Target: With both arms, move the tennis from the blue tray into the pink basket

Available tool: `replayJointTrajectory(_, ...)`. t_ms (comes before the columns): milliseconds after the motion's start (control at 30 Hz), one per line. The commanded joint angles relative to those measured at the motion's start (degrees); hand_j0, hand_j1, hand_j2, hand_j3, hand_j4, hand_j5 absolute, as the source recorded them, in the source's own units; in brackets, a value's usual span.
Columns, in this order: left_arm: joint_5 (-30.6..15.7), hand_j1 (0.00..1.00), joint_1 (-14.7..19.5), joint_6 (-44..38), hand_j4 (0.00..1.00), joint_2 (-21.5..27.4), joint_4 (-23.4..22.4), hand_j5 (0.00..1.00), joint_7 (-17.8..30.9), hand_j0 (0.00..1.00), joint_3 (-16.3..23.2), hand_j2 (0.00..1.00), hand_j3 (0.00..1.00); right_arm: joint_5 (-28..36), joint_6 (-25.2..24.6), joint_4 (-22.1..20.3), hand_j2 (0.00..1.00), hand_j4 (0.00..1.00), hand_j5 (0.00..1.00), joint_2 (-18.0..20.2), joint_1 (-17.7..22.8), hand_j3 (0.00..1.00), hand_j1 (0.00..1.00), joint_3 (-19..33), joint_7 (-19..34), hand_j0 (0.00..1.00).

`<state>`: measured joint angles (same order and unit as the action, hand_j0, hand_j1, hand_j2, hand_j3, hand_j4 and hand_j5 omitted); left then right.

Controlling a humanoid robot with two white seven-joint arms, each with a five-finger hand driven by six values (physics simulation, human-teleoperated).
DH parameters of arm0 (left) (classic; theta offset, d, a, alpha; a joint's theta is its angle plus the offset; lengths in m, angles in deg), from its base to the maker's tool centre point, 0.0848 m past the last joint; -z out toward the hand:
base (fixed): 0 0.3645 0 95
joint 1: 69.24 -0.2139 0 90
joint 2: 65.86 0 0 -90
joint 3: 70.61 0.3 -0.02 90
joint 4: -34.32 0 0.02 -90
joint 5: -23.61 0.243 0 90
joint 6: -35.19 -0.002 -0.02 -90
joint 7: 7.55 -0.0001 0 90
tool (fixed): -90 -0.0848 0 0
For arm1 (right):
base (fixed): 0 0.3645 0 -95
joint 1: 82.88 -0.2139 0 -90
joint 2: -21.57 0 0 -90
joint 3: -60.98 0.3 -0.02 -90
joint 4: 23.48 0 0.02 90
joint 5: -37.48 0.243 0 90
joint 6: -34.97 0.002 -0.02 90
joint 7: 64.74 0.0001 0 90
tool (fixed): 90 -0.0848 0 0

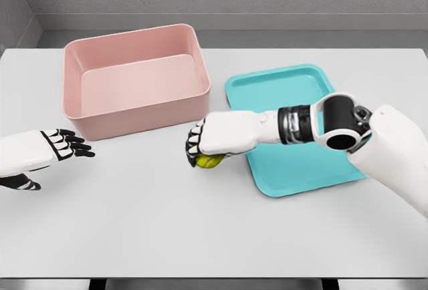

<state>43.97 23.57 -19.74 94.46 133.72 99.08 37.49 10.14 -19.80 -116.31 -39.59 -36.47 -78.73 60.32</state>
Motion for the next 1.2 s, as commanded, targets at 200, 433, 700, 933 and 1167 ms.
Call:
replayJointTrajectory(200,-0.2,1.0,-0.1,-0.1,1.0,-0.3,0.0,1.0,0.0,1.0,0.0,1.0,1.0,-1.0,-0.2,0.6,0.53,0.53,0.53,-7.0,-1.6,0.53,0.53,-4.1,-0.1,0.53)
replayJointTrajectory(433,-0.1,1.0,-0.1,-0.1,1.0,-0.3,0.0,1.0,0.0,1.0,0.4,1.0,1.0,-2.5,-1.3,5.6,0.53,0.53,0.53,-12.1,-3.5,0.53,0.53,-6.1,-0.1,0.53)
replayJointTrajectory(700,-0.1,1.0,-0.1,-0.1,1.0,-0.2,0.0,1.0,0.0,1.0,0.5,1.0,1.0,-2.5,-1.3,11.1,0.53,0.53,0.53,-14.4,-5.0,0.53,0.53,-6.0,-0.1,0.53)
replayJointTrajectory(933,-0.1,1.0,-0.1,-0.1,1.0,-0.3,0.0,1.0,0.0,1.0,0.5,1.0,1.0,-2.7,-1.1,15.2,0.53,0.53,0.53,-16.0,-5.1,0.53,0.53,-6.2,-0.1,0.53)
replayJointTrajectory(1167,-0.1,1.0,-0.1,-0.1,1.0,-0.3,0.0,1.0,0.0,1.0,0.5,1.0,1.0,-2.9,-0.8,15.7,0.57,0.57,0.57,-16.4,-5.0,0.57,0.57,-6.3,-0.1,0.57)
